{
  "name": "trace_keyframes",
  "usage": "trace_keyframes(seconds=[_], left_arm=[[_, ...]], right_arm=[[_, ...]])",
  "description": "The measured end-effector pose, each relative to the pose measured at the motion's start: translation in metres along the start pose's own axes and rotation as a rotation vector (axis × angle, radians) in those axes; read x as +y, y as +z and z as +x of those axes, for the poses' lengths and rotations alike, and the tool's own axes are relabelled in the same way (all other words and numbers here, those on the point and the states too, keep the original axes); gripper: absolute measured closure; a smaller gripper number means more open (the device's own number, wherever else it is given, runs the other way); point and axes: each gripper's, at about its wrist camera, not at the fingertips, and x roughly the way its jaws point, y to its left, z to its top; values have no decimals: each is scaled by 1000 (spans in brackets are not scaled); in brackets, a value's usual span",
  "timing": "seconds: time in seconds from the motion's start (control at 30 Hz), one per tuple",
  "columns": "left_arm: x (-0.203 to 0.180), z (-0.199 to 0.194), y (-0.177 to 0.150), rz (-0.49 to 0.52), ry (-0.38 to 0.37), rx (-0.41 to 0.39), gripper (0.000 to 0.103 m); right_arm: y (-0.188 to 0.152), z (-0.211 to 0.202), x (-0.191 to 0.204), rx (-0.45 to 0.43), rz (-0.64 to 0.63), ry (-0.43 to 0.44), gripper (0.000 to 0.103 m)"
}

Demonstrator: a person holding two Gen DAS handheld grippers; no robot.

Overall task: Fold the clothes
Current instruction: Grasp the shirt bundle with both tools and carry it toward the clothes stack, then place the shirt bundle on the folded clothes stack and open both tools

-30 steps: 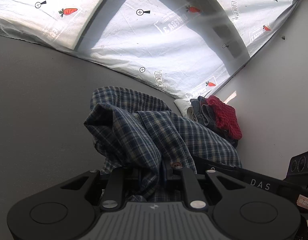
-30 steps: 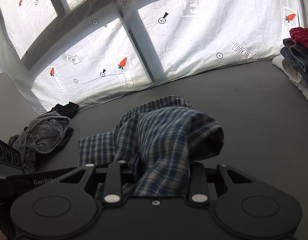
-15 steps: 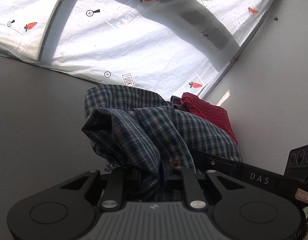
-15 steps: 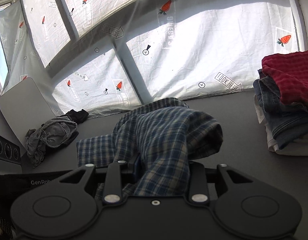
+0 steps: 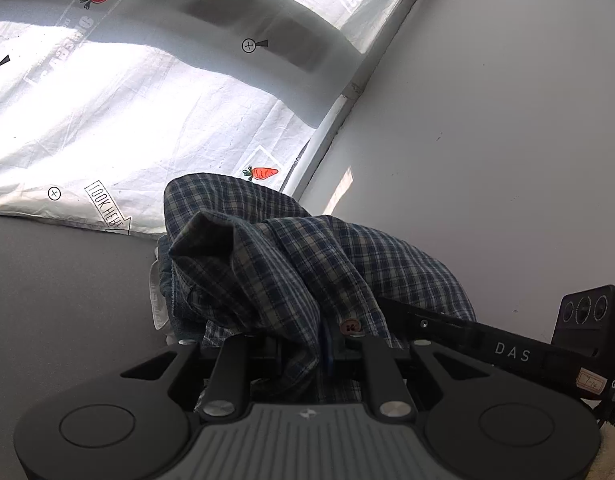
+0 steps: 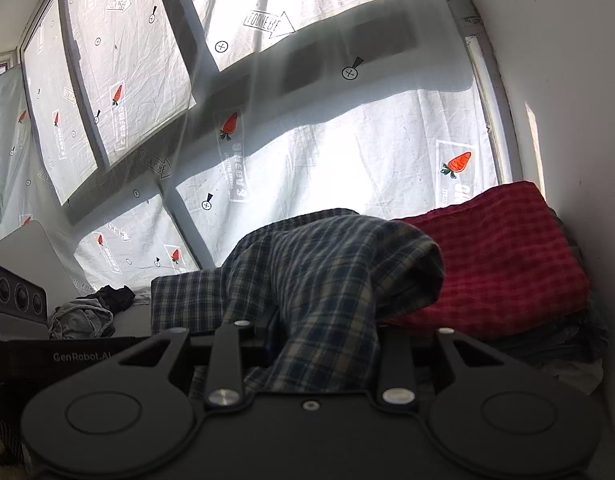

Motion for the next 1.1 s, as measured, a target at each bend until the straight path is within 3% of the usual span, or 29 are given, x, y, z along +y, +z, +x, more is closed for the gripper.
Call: trace_keyframes(seconds=[0.23,0.37,0.5,0.73,0.9,1.0,1.1], left_arm=[[-19,66,48,99,-42,-75,85],[-22,107,74,123,-28,-115,84],[-16,147,85,140,20,-124,84],[5,180,82,160,165,-89,84],[17,183,84,126,233,-90,84],[19,181,89,128,276,-105,82],[21,177,97,97,293,-138,81]], right_arm=[[59,17,-52,-91,-98,-19,69],[93,44,-83,-124,-140,-20,69],[108,72,-110,-101,-155,-58,66],[103,106,-129,-46,-227,-277,49],[97,108,-122,-120,-354,-436,19],[102,103,-112,-175,-442,-517,14],[104,98,-102,-213,-463,-511,15]])
